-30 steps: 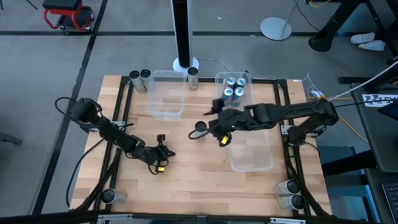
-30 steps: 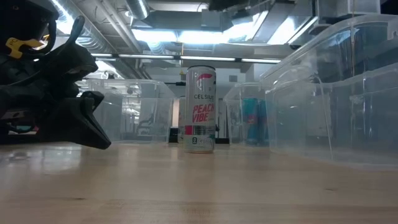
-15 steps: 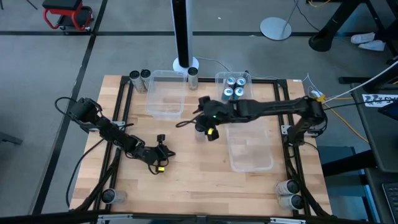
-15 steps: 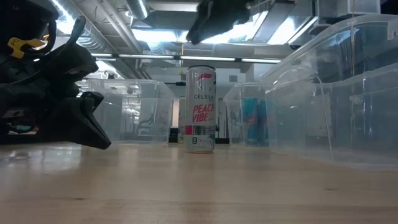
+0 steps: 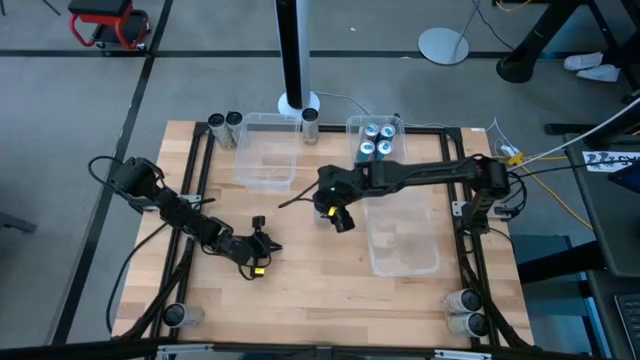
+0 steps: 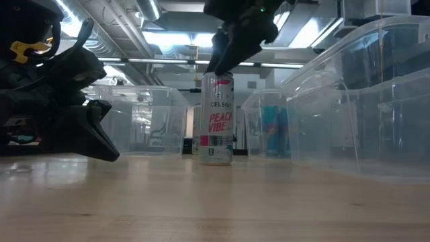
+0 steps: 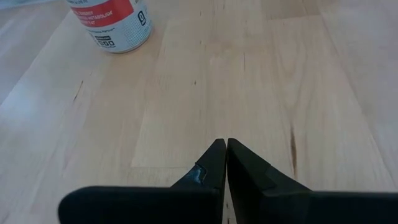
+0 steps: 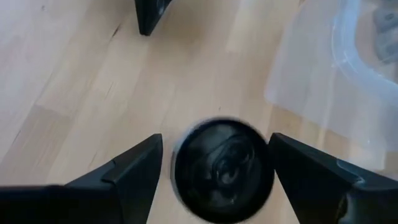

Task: Sort soda cans
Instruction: Put the white pink soda can into the bottom right transparent bin

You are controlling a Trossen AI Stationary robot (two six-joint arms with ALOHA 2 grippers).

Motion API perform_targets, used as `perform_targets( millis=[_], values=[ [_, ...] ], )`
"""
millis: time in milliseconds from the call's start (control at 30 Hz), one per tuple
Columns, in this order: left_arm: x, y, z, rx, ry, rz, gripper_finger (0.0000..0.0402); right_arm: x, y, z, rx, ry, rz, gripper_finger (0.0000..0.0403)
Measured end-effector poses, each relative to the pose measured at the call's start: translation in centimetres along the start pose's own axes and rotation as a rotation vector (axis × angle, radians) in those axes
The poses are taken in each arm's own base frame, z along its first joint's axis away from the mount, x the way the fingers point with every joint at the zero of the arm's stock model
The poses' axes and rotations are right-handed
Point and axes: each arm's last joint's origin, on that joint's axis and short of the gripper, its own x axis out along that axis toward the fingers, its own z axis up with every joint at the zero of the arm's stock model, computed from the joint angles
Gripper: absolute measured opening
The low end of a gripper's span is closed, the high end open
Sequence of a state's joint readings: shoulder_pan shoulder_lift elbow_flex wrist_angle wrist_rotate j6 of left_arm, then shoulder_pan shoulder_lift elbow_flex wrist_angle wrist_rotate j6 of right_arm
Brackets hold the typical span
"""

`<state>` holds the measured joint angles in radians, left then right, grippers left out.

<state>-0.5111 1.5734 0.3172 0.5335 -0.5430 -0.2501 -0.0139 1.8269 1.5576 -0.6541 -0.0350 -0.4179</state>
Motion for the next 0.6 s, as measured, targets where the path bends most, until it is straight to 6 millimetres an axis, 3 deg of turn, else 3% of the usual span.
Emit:
perform_targets(
  millis=[267,600],
  values=[
    [-0.1,-0.1,0.0,0.003,-0.001,-0.005,0.0008,1.8,0.1,-0.4,0.005,0.037,0.007,0.0296],
    [-0.1,-0.2,0.0,0.003,-0.003,-0.008,0.0008,2.1,0.2,-0.6,0.024,0.064,0.019,0.0296]
  ],
)
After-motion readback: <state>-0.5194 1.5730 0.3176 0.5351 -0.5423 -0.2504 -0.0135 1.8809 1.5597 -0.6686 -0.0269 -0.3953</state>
